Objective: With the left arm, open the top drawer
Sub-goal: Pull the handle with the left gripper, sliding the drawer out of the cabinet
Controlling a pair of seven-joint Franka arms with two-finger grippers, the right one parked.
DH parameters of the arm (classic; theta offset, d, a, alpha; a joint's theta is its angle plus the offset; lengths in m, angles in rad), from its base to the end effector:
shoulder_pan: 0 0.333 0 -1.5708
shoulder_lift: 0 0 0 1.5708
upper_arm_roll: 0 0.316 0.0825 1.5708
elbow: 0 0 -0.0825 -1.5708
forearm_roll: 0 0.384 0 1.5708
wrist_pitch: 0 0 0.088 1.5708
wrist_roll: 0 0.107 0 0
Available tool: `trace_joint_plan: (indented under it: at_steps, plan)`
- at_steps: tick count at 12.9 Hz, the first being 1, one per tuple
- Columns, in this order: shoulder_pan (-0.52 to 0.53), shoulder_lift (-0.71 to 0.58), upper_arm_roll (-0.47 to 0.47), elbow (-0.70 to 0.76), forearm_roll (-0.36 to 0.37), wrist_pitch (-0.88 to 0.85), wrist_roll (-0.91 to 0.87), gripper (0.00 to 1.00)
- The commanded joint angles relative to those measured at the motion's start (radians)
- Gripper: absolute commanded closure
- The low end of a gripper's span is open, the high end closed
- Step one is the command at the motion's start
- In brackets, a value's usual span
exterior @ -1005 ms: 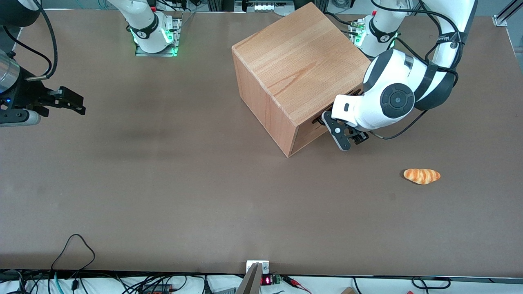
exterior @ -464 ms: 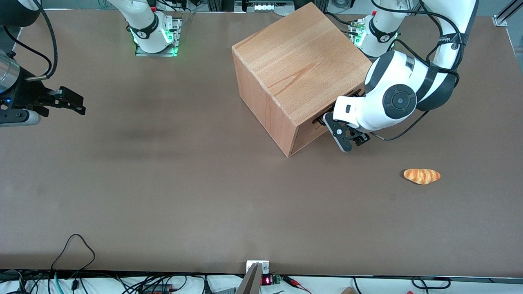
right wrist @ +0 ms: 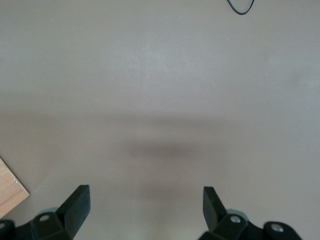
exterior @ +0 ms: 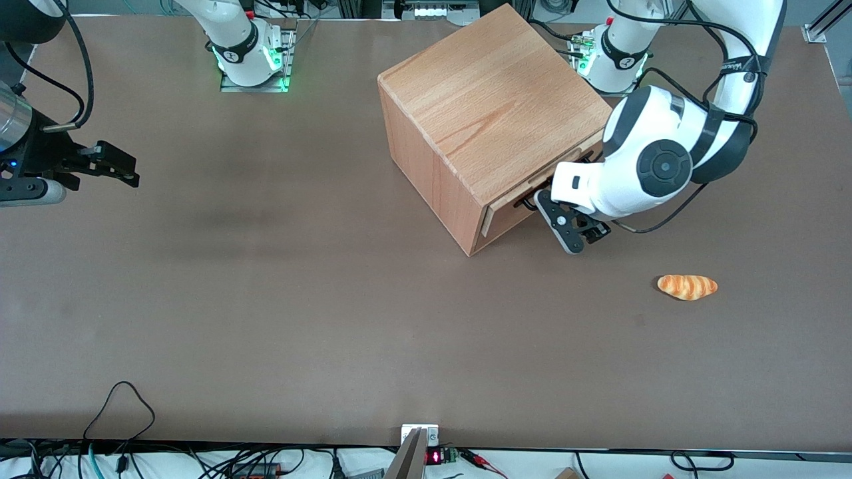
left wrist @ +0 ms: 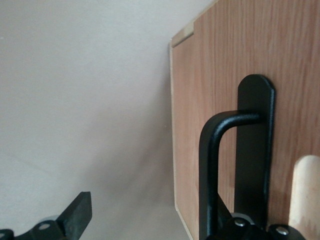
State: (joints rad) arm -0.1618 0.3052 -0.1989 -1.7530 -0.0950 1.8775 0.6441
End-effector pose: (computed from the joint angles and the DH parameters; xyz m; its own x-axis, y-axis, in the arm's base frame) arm 0.5795 -0.2170 0.3857 0.5640 -0.8239 -0.0555 -0.7979 -0.5610 0.2205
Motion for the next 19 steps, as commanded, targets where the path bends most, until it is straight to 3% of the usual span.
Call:
trace_joint_plan:
  at_steps: [1, 19]
  plan:
    - [0.028, 0.026, -0.001, 0.012, 0.044, 0.022, 0.029, 0.00]
    - [0.103, 0.187, 0.026, 0.248, 0.096, 0.018, 0.081, 0.00]
